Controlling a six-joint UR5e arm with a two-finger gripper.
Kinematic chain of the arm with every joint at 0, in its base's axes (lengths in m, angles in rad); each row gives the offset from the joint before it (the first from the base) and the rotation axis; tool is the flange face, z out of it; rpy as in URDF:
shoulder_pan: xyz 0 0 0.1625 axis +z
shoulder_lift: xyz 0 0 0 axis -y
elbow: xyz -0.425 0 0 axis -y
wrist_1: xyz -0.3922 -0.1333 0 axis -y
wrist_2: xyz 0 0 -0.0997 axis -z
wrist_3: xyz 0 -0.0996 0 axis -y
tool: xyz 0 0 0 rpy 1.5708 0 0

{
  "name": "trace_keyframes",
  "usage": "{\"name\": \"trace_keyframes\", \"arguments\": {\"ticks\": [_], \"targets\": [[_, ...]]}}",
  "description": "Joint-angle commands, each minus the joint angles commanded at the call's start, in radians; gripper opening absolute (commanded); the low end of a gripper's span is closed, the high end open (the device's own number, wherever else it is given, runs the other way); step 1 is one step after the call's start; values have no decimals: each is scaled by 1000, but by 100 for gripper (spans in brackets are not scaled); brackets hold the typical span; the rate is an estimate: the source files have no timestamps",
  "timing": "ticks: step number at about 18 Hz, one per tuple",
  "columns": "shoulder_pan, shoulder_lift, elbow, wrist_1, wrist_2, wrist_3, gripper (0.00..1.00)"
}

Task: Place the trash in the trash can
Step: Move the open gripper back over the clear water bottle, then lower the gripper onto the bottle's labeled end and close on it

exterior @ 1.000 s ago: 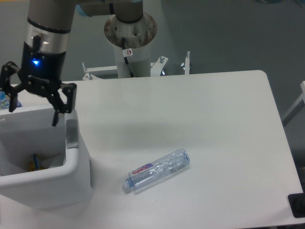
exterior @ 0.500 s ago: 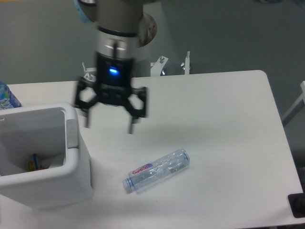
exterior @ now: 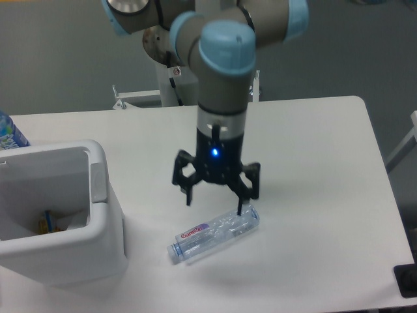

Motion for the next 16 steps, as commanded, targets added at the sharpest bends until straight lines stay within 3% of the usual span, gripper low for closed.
{"name": "trace_keyframes", "arguments": {"ticks": [6, 11, 16], "targets": [[-31, -81, -31, 3, -2, 250, 100], [-83, -178, -12, 12, 2, 255, 100], [-110, -218, -15, 25, 3, 258, 100]]}}
